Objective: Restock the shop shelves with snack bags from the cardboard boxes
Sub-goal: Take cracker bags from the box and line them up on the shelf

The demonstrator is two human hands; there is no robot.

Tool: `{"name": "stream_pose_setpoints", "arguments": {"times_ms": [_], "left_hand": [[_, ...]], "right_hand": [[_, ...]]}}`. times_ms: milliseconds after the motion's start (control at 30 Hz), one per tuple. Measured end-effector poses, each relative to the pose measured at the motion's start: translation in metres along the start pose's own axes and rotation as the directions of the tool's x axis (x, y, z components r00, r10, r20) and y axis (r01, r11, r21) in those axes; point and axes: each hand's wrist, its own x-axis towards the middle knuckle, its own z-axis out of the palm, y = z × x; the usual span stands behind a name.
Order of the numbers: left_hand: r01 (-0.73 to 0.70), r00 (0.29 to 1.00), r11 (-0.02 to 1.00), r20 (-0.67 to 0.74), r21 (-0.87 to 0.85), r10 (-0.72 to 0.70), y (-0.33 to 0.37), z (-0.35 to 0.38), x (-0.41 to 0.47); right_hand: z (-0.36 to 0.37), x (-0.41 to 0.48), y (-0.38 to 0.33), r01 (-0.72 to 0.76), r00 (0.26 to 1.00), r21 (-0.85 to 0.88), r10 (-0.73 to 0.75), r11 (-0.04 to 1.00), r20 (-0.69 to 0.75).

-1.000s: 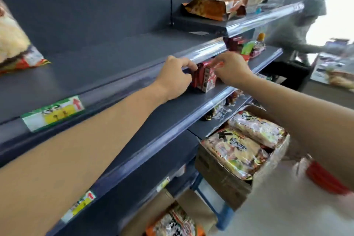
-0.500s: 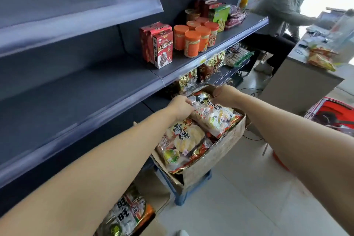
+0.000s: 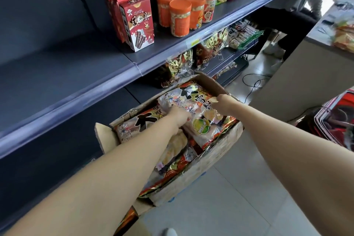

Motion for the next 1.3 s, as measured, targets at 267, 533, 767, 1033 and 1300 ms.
{"name": "stream_pose_setpoints", "arguments": {"times_ms": [267,533,767,1033,1300], "left_hand": [[0.046,0.999,0.999,0.011,-0.021,-0.046,-0.001,-0.003,0.026],[0.027,1.0,0.998,0.013,0.063,-0.028,0.021,-0.03,0.0],[-0.101,0.995,0.987,0.023,0.121,0.099,0.053,-0.067,-0.071],[-0.378,0.925,0.919,-0.008,0.11,0.381,0.086,-0.133,-0.185],[-0.615,0.764,0.786,-0.196,0.065,0.614,0.09,-0.242,-0.273]], "right_hand": [[0.021,0.043,0.015,-0.175,0.985,0.275,0.169,0.945,0.047],[-0.001,0.016,-0.002,-0.209,0.977,0.326,0.184,0.922,0.106],[-0.045,-0.047,-0.029,-0.154,0.987,0.367,0.129,0.918,0.091],[-0.097,-0.163,-0.084,0.022,0.991,0.563,0.054,0.826,-0.119],[-0.116,-0.27,-0.182,0.289,0.913,0.571,-0.041,0.768,-0.407]]}}
